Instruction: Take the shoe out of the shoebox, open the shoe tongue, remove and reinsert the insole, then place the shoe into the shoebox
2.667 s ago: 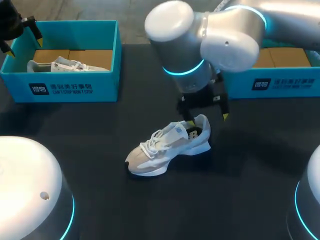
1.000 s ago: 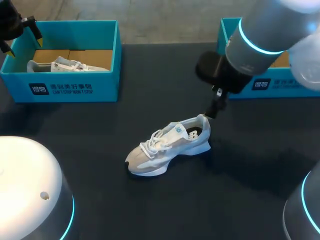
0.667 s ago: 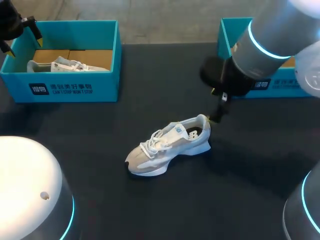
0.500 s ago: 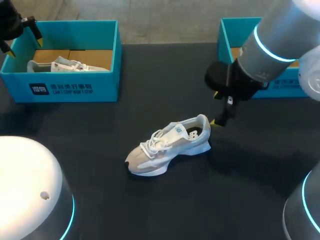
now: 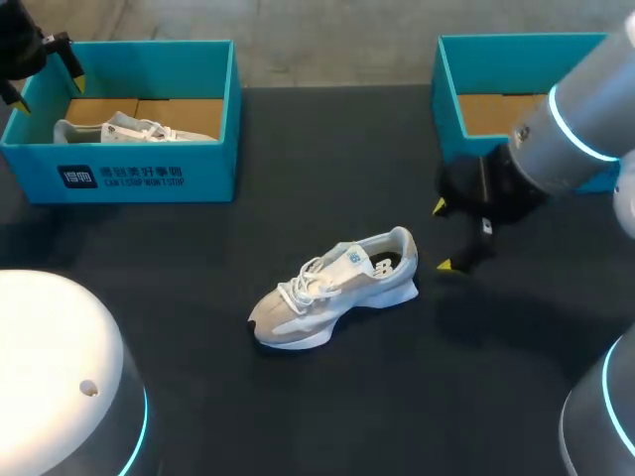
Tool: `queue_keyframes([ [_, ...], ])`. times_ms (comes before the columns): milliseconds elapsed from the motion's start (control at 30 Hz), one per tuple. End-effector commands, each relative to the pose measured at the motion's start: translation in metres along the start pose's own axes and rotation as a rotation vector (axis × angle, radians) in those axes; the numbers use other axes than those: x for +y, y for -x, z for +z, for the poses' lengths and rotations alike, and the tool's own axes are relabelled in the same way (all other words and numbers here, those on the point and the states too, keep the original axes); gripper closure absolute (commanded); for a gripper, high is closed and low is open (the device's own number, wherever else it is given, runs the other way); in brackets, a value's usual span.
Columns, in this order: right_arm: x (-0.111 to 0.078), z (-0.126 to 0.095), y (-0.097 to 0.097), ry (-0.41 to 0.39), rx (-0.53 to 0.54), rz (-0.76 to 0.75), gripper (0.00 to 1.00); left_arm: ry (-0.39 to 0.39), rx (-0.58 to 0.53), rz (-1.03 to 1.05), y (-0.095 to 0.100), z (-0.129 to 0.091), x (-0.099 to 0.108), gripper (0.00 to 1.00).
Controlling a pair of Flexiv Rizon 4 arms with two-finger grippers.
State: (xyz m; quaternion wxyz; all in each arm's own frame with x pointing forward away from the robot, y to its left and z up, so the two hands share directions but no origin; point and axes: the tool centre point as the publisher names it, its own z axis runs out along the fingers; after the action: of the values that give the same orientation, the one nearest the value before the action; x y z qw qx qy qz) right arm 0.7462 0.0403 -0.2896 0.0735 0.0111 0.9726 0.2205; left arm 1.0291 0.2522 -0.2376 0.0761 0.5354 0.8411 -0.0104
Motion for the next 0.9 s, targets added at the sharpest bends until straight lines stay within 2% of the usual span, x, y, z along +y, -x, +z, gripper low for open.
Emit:
queue_keyframes([
  [33, -0.014, 0.010, 0.001, 0.214, 0.021, -0.010, 0.00, -0.001, 0.002, 0.001, 0.000, 0.000, 0.001, 0.00],
  [100, -0.019, 0.013, 0.002, 0.262, 0.000, -0.027, 0.00, -0.001, 0.002, 0.001, 0.000, 0.000, 0.001, 0.00],
  [567, -0.064, 0.025, 0.008, 0.271, -0.007, -0.095, 0.00, -0.001, 0.002, 0.001, 0.000, 0.000, 0.001, 0.00],
  [700, -0.077, 0.029, 0.012, 0.276, -0.043, -0.109, 0.00, -0.001, 0.002, 0.001, 0.000, 0.000, 0.001, 0.00],
  [900, -0.084, 0.040, 0.015, 0.298, -0.051, -0.116, 0.00, -0.001, 0.002, 0.001, 0.000, 0.000, 0.001, 0.00],
])
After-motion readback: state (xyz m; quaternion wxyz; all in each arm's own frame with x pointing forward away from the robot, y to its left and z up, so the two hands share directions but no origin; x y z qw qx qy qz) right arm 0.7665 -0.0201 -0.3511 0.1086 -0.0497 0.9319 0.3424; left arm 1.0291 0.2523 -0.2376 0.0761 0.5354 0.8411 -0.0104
